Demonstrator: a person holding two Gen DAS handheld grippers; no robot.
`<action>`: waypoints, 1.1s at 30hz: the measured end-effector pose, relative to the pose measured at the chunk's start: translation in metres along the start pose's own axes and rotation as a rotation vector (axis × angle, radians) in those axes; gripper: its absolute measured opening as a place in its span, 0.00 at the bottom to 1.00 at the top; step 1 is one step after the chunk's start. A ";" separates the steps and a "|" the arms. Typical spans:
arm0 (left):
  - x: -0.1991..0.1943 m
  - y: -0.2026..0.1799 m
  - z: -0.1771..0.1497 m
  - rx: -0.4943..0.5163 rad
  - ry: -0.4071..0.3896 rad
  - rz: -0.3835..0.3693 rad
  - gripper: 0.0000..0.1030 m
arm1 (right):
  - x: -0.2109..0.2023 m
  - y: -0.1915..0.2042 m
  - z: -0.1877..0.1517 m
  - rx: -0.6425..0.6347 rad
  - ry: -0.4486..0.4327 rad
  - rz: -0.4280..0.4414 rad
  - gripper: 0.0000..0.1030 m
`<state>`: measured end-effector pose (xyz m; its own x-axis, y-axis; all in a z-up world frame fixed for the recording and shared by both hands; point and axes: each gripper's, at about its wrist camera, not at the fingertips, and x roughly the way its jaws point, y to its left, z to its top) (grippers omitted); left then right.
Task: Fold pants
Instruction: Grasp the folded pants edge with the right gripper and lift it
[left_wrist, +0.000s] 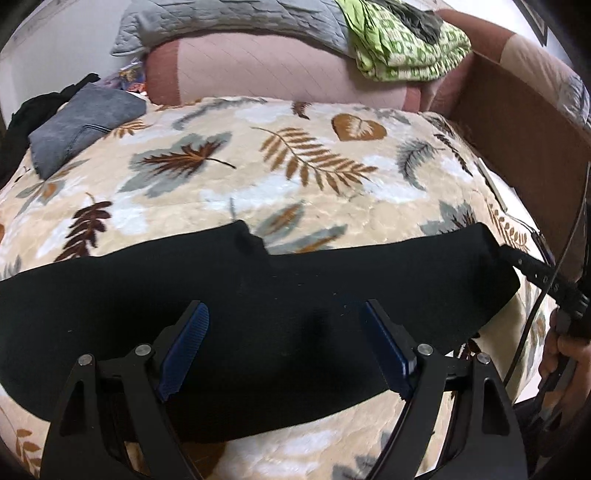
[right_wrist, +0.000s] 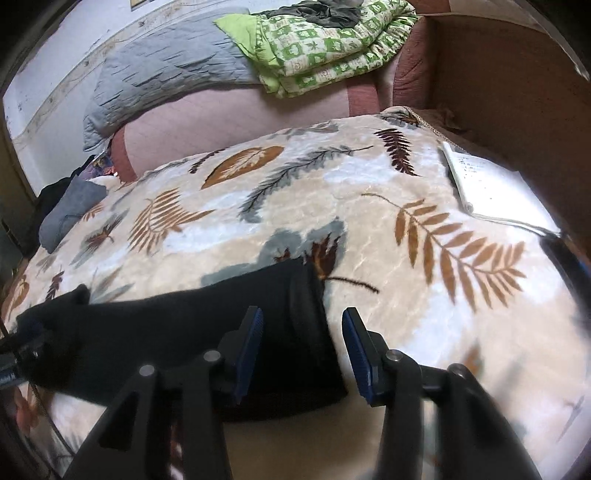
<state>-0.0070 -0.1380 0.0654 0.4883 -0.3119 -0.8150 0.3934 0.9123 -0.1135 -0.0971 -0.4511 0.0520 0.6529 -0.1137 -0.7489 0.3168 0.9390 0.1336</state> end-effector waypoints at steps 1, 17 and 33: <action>0.002 -0.001 0.000 -0.002 0.002 0.000 0.82 | 0.005 0.001 0.002 -0.006 0.011 0.008 0.44; 0.028 -0.016 -0.002 0.017 0.030 0.023 0.82 | 0.026 -0.005 0.000 0.003 0.026 -0.016 0.01; 0.007 -0.021 -0.005 0.023 -0.024 0.037 0.82 | -0.034 0.013 -0.012 0.058 -0.070 0.152 0.36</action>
<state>-0.0158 -0.1581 0.0589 0.5209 -0.2848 -0.8047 0.3924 0.9171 -0.0706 -0.1236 -0.4311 0.0718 0.7421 0.0041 -0.6703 0.2486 0.9270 0.2809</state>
